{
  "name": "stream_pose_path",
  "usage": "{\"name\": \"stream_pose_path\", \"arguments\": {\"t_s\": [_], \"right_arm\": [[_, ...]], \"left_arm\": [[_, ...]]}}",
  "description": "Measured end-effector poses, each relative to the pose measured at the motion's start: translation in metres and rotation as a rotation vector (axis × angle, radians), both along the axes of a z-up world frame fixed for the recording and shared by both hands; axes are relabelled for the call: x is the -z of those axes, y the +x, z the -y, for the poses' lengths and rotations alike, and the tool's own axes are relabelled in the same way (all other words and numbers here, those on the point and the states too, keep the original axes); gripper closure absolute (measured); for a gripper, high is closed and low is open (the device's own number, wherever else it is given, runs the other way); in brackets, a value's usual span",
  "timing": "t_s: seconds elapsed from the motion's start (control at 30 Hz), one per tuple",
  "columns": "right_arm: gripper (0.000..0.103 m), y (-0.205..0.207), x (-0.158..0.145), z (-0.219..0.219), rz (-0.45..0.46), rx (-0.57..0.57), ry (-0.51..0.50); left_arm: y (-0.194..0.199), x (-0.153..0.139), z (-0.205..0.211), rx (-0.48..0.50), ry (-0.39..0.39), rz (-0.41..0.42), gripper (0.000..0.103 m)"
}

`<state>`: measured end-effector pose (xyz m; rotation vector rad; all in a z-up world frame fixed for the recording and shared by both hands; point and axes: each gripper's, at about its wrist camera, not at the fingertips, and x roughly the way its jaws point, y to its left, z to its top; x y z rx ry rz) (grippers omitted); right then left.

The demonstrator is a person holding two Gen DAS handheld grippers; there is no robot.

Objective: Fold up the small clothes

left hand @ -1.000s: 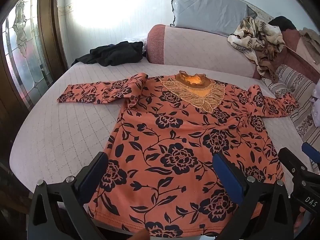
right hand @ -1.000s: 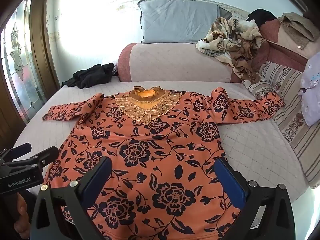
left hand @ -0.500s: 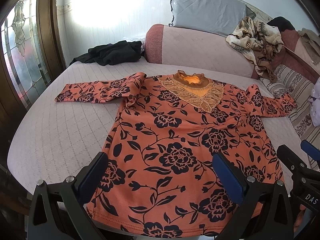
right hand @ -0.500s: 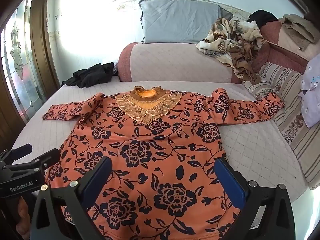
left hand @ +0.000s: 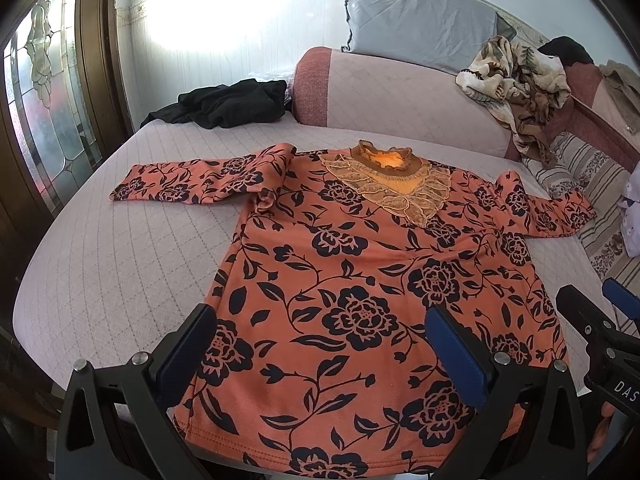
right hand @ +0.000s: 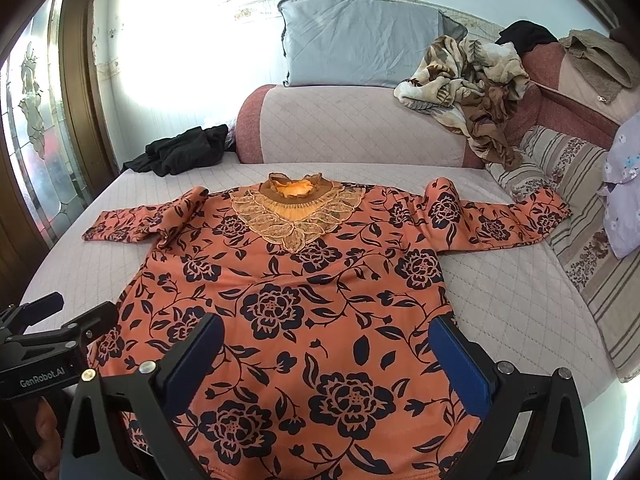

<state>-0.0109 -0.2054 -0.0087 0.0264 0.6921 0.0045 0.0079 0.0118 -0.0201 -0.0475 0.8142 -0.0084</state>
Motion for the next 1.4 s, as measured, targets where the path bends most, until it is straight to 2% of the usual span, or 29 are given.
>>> {"name": "stream_pose_path", "arguments": {"t_s": [1.4], "right_arm": [[0.0, 0.0102, -0.0022, -0.0062, 0.004, -0.005, -0.008]], "left_arm": [[0.0043, 0.0002, -0.0001, 0.011, -0.007, -0.007, 0.0]]}}
